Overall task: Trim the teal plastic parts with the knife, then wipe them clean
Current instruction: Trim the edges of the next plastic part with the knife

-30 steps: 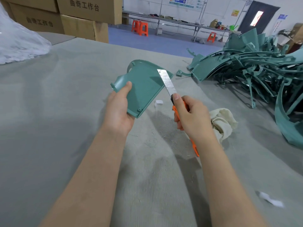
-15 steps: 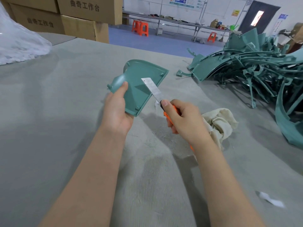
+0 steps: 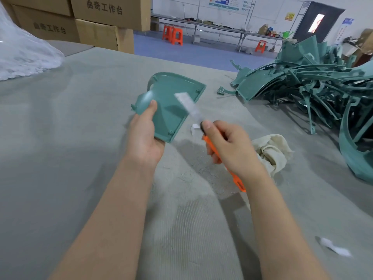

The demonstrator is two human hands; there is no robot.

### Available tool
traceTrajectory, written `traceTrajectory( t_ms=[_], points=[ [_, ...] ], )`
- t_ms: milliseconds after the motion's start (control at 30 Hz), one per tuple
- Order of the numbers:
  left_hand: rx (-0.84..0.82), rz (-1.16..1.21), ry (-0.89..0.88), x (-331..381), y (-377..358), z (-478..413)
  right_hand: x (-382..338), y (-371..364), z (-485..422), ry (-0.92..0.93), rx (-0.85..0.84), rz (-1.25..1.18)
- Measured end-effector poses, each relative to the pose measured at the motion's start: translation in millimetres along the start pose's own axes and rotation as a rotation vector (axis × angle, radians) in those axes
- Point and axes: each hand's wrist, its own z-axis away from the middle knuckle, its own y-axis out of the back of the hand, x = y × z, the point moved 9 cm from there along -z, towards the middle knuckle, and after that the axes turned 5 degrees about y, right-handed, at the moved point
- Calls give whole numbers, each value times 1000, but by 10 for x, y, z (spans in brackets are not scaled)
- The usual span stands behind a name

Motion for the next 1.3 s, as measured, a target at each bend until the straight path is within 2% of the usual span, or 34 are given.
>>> traceTrajectory(
  t_ms=[133,233,433,867,1100,1300],
  points=[
    [-41,-114,-31,17,-60,18,129,318,19,-98,300,-70],
    [-79,-144,-37,18,-107,45,196,363,27,-150,337,-60],
    [-97,-137,-31,13,-135,81,201,324,12,-156,297,35],
    [-88,-107,-1,9,-115,84,145,247,37,-127,243,-111],
    [-75,-111,1,-16,-112,51,74,-2,-6,-38,63,30],
    [-45,34,-2,-7,-72,25,-11,-127,-6,53,-20,82]
  ],
)
